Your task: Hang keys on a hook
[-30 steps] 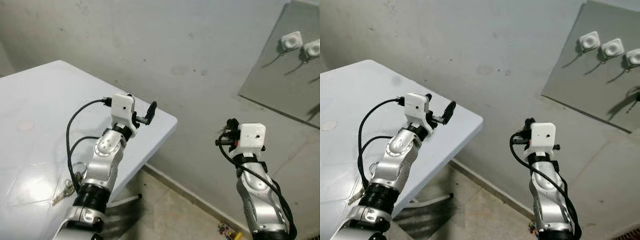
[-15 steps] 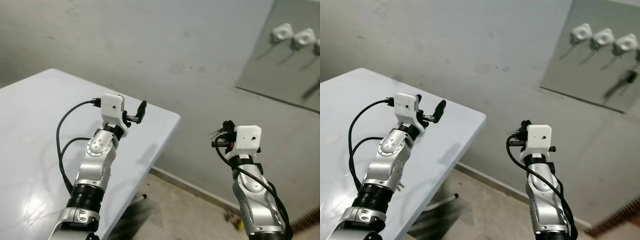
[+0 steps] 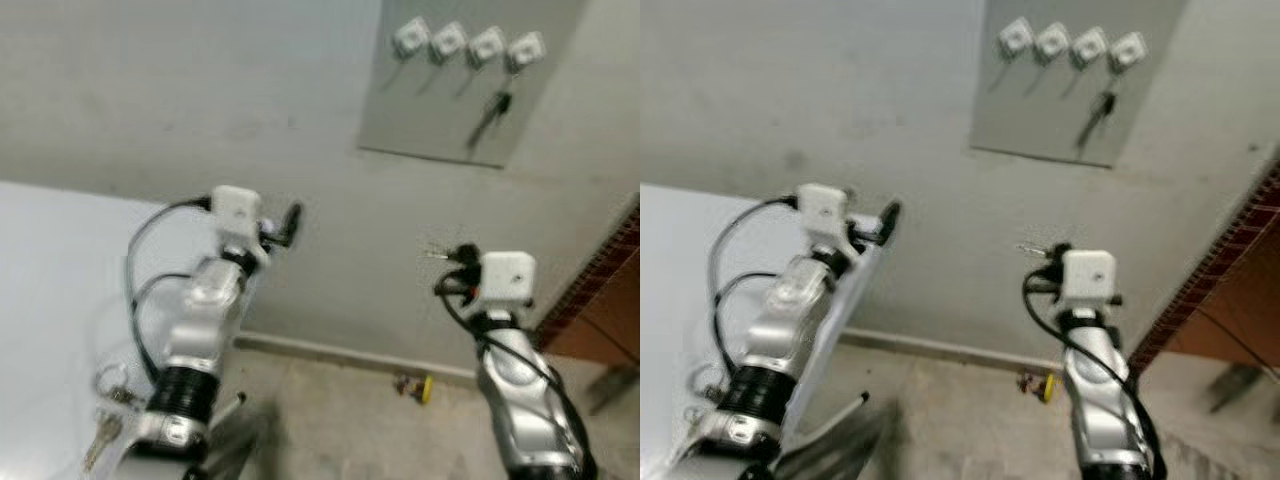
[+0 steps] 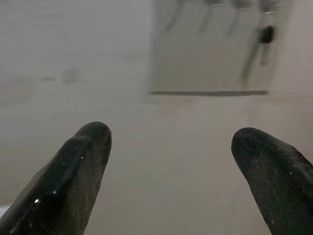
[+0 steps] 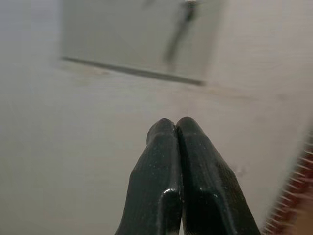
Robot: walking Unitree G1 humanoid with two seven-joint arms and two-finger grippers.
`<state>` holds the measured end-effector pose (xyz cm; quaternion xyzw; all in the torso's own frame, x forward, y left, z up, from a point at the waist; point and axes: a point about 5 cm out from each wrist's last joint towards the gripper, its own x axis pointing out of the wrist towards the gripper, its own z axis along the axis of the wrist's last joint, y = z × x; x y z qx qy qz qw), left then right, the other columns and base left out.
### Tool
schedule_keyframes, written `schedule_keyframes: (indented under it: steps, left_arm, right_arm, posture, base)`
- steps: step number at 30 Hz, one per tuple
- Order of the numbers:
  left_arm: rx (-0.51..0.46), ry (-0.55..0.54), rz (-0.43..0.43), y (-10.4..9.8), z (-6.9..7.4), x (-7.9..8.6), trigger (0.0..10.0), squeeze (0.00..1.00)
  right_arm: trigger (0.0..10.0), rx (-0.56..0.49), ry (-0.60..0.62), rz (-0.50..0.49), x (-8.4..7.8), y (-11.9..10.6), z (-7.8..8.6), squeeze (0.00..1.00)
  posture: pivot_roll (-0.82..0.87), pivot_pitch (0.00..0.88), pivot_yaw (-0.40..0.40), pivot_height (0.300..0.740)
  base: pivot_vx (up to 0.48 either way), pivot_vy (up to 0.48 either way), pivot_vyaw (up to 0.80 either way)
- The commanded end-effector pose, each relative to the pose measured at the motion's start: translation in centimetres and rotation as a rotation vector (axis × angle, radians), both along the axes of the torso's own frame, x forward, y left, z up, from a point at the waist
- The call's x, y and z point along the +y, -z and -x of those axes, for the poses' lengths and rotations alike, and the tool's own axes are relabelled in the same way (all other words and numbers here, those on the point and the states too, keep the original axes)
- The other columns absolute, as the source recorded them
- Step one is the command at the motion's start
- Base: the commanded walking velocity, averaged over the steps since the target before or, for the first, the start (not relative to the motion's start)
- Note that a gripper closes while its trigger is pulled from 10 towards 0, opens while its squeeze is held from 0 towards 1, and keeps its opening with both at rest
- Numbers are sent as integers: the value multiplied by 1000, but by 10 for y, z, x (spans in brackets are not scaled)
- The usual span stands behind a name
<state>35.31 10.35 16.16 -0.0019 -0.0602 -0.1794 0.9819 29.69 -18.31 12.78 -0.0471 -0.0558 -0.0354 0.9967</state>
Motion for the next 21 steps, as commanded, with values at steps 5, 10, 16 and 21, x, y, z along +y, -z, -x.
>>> schedule_keyframes:
  steps: [5,10,16,21]
  left_arm:
    - [-9,-14,-19,-5,-3,7,10000,0]
    - [-5,-19,-11,-5,-3,8,10000,0]
    - [2,-20,-11,-4,-3,9,10000,0]
    - [0,-16,-15,-4,-3,9,10000,0]
  right_arm:
    - [10000,-34,-17,-1,6,-7,-1,0]
    - [10000,-29,-13,-11,7,-6,0,0]
    - [10000,-24,-18,-8,9,-4,1,0]
    - [10000,-19,-17,-15,10,-3,2,0]
  posture:
    - [-103,0,-43,740]
    - [-103,0,-43,740]
    - [-106,0,-42,740]
    - [-106,0,-42,740]
  base:
    - [0,0,0]
    - [0,0,0]
    - [0,0,0]
    - [0,-57,0]
